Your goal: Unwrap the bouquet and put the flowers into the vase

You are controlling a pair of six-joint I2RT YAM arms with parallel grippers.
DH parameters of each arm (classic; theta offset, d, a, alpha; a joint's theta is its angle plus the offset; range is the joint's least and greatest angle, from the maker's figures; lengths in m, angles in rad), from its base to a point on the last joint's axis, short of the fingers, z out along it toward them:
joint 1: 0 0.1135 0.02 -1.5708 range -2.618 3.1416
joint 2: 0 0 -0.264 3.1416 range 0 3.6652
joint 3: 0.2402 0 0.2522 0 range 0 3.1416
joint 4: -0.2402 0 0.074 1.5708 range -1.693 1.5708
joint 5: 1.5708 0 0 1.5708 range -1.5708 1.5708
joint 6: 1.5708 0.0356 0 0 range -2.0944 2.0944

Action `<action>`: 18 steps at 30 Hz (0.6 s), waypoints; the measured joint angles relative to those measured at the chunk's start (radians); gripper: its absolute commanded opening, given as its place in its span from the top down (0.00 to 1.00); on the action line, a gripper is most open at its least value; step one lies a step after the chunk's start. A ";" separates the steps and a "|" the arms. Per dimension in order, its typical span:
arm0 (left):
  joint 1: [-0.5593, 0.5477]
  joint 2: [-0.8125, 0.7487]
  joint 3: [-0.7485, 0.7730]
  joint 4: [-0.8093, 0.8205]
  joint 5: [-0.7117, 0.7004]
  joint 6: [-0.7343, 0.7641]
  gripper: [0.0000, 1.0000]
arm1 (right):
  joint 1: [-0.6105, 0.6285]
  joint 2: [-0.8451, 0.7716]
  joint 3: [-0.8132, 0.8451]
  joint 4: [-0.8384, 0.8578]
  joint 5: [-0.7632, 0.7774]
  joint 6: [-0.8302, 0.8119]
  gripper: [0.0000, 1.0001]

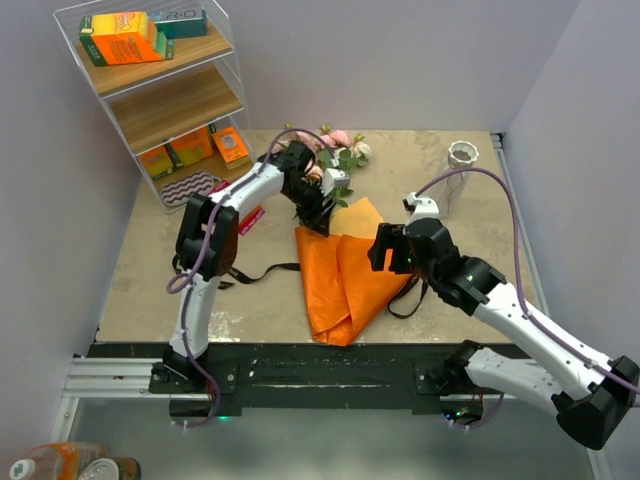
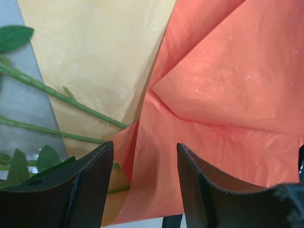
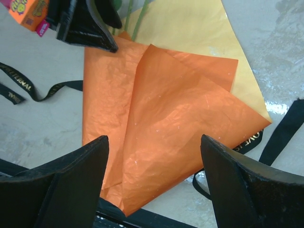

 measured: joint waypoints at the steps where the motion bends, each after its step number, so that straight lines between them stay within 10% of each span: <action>1: -0.002 0.011 0.000 -0.016 -0.008 0.016 0.44 | 0.000 -0.002 0.006 0.004 -0.006 0.000 0.19; 7: -0.016 0.032 0.000 -0.092 -0.052 0.072 0.56 | 0.000 -0.002 0.036 0.013 -0.023 0.000 0.19; 13: -0.021 0.032 0.006 -0.125 -0.076 0.103 1.00 | 0.002 -0.003 0.037 0.013 -0.028 0.003 0.20; 18: -0.021 0.031 0.014 -0.147 -0.079 0.132 1.00 | 0.009 -0.003 0.037 0.013 -0.027 0.004 0.18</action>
